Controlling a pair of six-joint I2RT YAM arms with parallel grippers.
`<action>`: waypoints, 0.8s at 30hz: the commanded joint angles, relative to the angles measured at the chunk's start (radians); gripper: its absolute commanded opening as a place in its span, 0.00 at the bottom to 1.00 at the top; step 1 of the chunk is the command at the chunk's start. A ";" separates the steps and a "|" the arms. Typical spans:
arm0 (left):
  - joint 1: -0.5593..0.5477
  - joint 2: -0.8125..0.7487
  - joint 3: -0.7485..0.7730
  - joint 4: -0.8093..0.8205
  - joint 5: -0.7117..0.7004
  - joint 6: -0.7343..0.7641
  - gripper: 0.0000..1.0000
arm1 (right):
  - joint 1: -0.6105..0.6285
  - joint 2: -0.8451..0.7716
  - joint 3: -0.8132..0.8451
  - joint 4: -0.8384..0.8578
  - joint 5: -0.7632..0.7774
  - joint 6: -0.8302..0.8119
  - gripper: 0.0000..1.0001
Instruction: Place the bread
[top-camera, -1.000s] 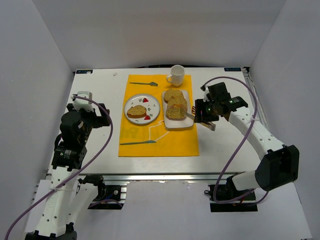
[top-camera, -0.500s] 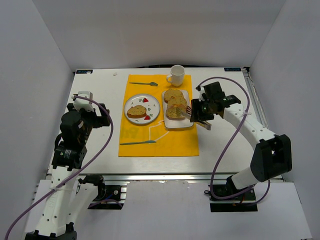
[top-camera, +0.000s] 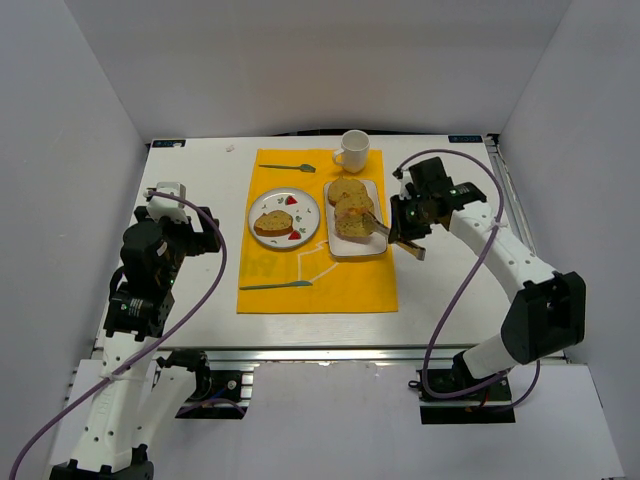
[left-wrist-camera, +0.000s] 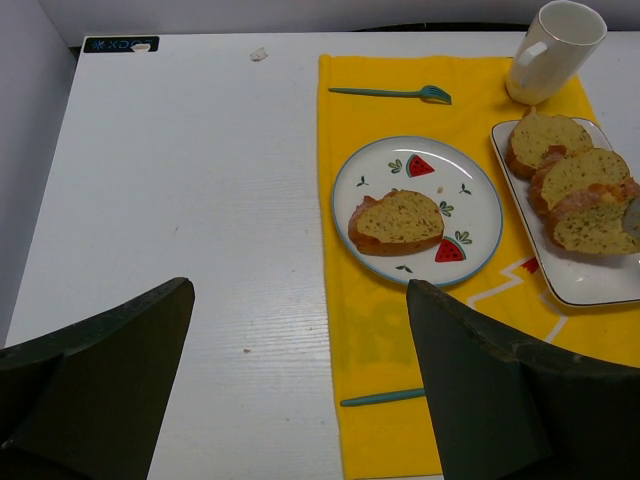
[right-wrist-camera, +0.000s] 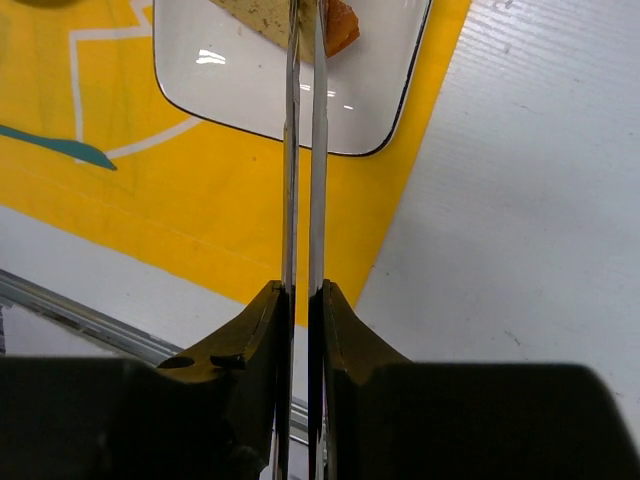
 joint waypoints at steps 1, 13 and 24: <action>-0.003 -0.004 -0.001 0.007 0.000 0.006 0.98 | 0.000 -0.063 0.108 -0.119 0.008 -0.007 0.11; -0.003 -0.007 -0.024 0.035 0.011 -0.017 0.98 | 0.024 0.000 0.269 -0.075 -0.225 0.111 0.11; -0.003 -0.017 -0.010 0.016 -0.048 -0.027 0.98 | 0.090 0.349 0.485 0.058 -0.350 0.179 0.11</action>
